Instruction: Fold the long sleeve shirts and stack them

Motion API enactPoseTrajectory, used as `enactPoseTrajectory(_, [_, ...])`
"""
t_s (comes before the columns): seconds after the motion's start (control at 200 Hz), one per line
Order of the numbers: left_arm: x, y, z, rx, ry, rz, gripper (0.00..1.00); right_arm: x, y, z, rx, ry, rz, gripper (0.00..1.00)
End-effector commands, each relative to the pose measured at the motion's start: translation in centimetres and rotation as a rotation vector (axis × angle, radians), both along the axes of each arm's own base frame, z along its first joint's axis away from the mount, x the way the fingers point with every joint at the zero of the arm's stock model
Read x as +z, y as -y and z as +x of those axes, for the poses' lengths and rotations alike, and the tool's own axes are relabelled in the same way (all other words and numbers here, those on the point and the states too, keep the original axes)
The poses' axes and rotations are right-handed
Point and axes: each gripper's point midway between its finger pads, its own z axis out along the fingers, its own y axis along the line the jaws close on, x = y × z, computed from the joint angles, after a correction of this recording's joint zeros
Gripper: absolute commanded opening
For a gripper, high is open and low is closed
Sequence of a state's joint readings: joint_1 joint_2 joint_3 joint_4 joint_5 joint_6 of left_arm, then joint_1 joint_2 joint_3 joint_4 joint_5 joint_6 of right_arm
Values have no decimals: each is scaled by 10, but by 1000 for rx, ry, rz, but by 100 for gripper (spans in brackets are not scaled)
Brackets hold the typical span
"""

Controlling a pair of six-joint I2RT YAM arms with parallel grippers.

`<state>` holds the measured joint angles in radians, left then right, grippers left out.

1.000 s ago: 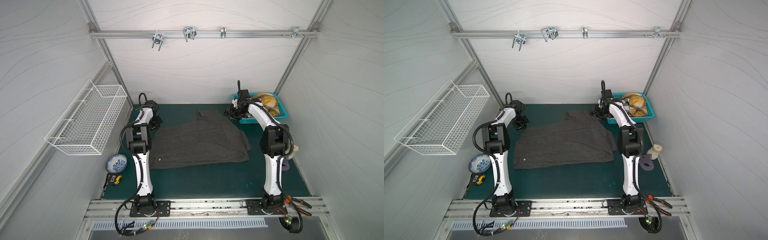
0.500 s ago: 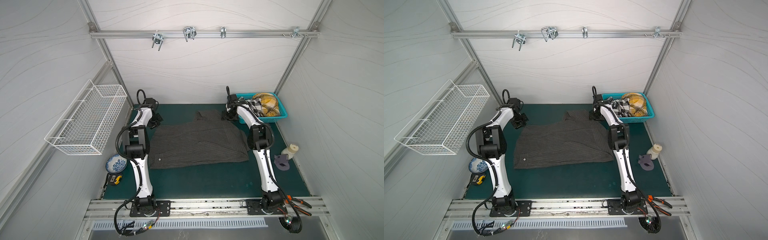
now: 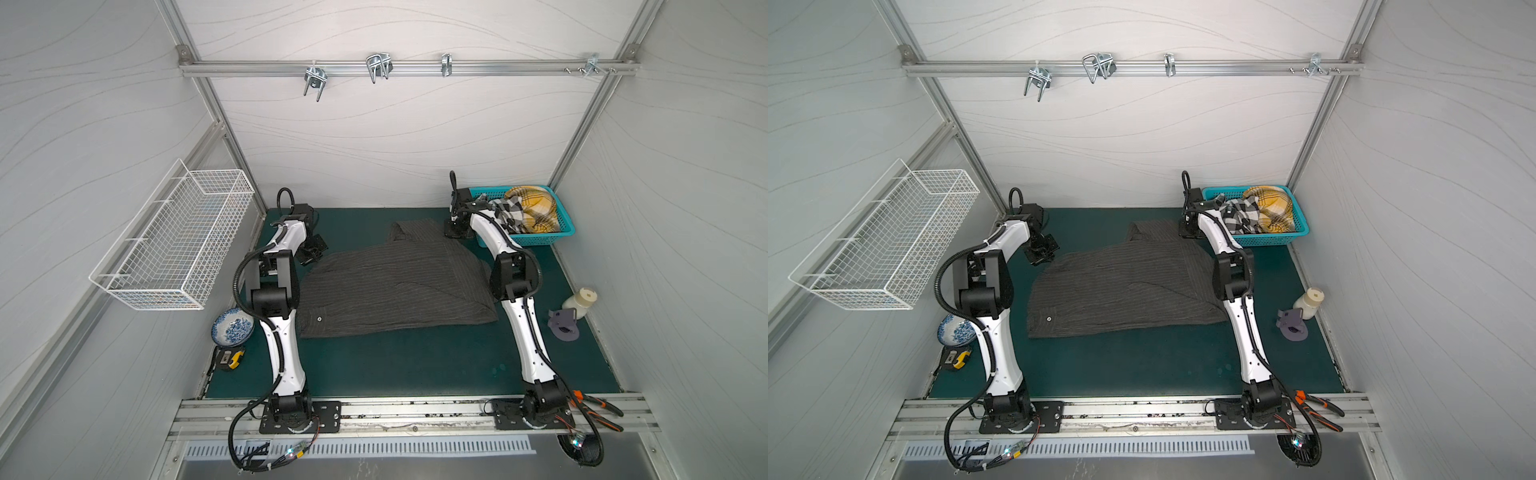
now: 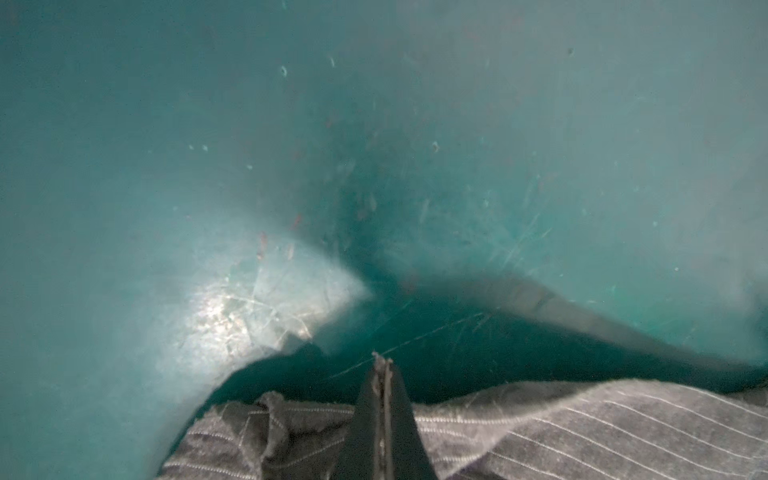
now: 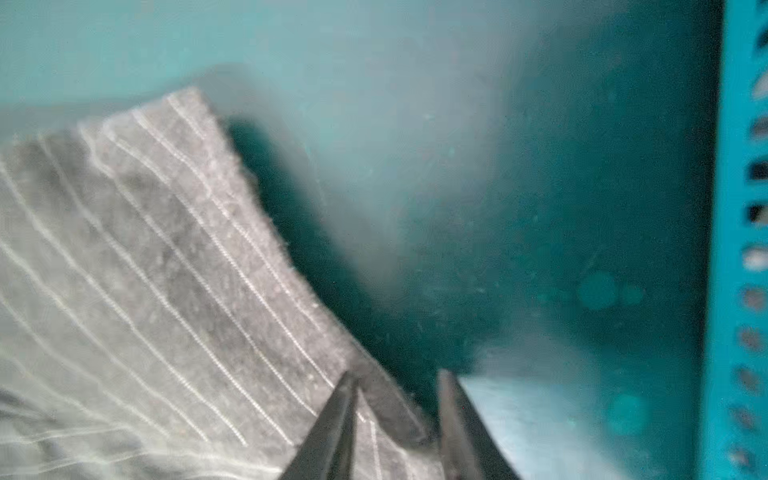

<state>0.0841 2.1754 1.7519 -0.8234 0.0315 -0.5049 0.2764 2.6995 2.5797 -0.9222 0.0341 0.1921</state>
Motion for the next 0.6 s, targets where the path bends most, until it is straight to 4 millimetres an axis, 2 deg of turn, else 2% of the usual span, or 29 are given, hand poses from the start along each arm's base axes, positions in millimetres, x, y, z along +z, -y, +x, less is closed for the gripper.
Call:
enactPoseTrajectory(0.0, [24, 2, 10, -8, 73, 1, 0, -13, -2, -5, 7, -37, 1, 22])
enactPoseTrajectory(0.075, [23, 2, 11, -7, 79, 3, 0, -7, 0, -3, -1, -19, -6, 13])
enactPoseTrajectory(0.155, [27, 0, 17, -7, 94, 12, 0, 9, 0, 0, -4, 10, -2, 0])
enactPoseTrajectory(0.245, [36, -6, 29, 7, 128, 17, 0, 37, 0, 0, -10, 53, 13, 0])
enactPoseTrajectory(0.295, [39, -9, 33, 26, 143, 14, 0, 60, -1, -3, -16, 83, 35, 0])
enactPoseTrajectory(0.325, [54, -10, 42, 35, 187, 9, 0, 71, -1, -7, -20, 92, 48, 0])
enactPoseTrajectory(0.415, [67, -12, 48, 73, 245, -24, 0, 100, 1, -21, -36, 120, 90, 0])
enactPoseTrajectory(0.45, [75, -12, 51, 83, 272, -34, 0, 105, 2, -29, -44, 115, 108, 0])
enactPoseTrajectory(0.465, [69, -11, 46, 87, 259, -40, 0, 109, 3, -32, -47, 116, 118, 0])
enactPoseTrajectory(0.525, [71, -10, 41, 101, 276, -50, 0, 119, 5, -46, -57, 114, 152, 0])
enactPoseTrajectory(0.59, [71, -10, 32, 118, 290, -58, 0, 121, 7, -63, -63, 103, 170, 0])
